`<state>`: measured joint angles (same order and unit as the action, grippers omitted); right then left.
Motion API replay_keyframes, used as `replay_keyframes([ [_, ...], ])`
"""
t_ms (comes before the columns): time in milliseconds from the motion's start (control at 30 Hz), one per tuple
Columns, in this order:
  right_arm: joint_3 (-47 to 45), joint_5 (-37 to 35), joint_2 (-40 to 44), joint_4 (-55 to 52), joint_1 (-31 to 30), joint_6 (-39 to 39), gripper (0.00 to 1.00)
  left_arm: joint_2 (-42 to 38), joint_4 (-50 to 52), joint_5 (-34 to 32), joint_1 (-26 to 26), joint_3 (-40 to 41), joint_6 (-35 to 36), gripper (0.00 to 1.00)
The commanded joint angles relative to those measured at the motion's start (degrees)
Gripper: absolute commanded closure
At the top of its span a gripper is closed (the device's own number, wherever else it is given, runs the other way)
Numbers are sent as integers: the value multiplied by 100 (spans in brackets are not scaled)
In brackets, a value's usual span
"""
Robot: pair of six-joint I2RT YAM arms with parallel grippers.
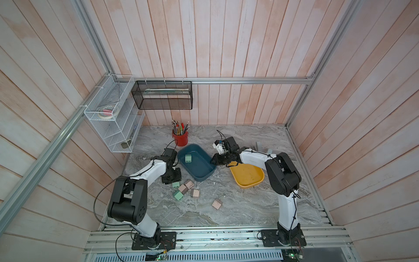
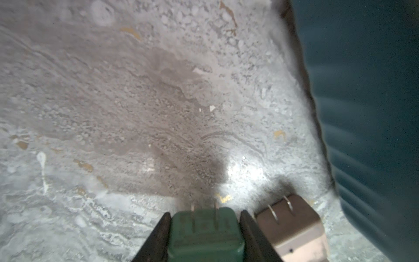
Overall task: Place the plugs by color into the storage box
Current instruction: Move the storage box to the center of the board, then place the plug in the storage box.
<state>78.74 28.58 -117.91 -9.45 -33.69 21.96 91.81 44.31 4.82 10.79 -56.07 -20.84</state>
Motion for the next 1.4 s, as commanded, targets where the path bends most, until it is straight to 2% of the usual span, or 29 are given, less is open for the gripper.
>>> replay_keyframes([
  [0,-321,113,181,-132,-83,113,81,-202,264,-198,-59,-251,-26,52],
  [367,-623,223,521,-214,-231,152,79,-185,662,-223,-115,-1016,-137,52],
  [533,-710,115,696,-293,-268,80,59,-10,801,-177,-114,-1558,-254,52],
  [700,-701,22,854,-332,-240,76,48,332,730,37,-97,-2071,-424,52],
  [1100,-1014,-157,1328,-234,211,263,44,1723,586,186,688,-3562,-734,52],
  [1367,-1298,-238,1506,-163,381,364,43,2520,53,352,965,-3911,-838,52],
])
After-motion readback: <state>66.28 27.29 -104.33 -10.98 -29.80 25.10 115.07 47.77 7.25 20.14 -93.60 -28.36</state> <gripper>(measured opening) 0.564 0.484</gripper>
